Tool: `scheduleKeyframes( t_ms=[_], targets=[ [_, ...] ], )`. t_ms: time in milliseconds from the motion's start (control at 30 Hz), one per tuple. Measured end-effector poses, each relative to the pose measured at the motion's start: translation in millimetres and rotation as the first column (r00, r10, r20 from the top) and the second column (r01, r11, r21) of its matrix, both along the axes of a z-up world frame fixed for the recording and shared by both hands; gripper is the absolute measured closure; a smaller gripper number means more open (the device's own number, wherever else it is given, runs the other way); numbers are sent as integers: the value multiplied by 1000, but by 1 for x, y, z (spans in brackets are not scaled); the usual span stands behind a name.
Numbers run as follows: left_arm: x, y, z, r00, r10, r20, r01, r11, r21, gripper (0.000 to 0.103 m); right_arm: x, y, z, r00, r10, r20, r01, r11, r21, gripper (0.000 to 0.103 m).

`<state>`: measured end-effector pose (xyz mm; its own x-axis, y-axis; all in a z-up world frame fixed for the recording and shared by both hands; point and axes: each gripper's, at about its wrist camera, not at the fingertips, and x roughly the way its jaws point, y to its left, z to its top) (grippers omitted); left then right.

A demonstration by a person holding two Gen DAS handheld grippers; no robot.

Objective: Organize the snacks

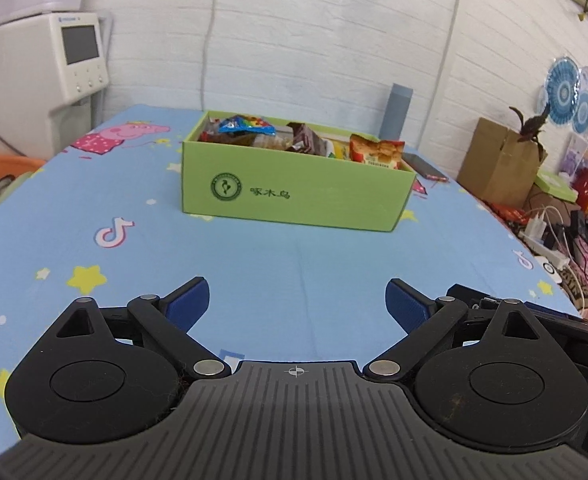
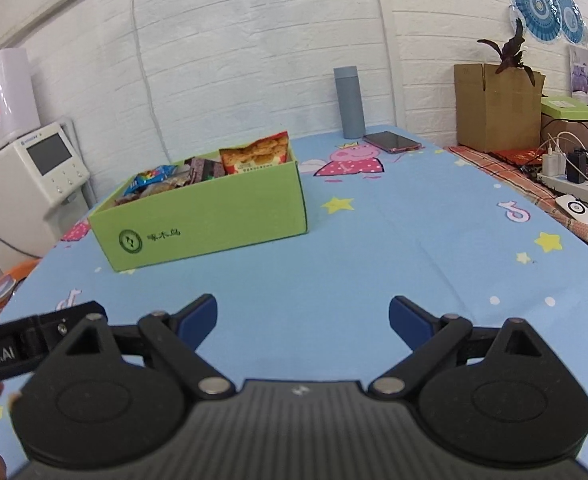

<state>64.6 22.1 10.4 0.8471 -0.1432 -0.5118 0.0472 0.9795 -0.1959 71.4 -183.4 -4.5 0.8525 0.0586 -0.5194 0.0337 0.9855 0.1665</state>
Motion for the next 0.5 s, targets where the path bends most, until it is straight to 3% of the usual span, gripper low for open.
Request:
scheduleKeyframes(
  t_ms=[367, 500],
  targets=[
    [-34, 5, 5, 999, 34, 29, -34, 999, 2, 17, -34, 5, 2, 1000, 12, -1, -12, 1000, -13, 7],
    [-42, 9, 6, 999, 43, 30, -43, 999, -2, 23, -44, 9, 6, 1000, 18, 16, -18, 1000, -15, 7]
  ],
)
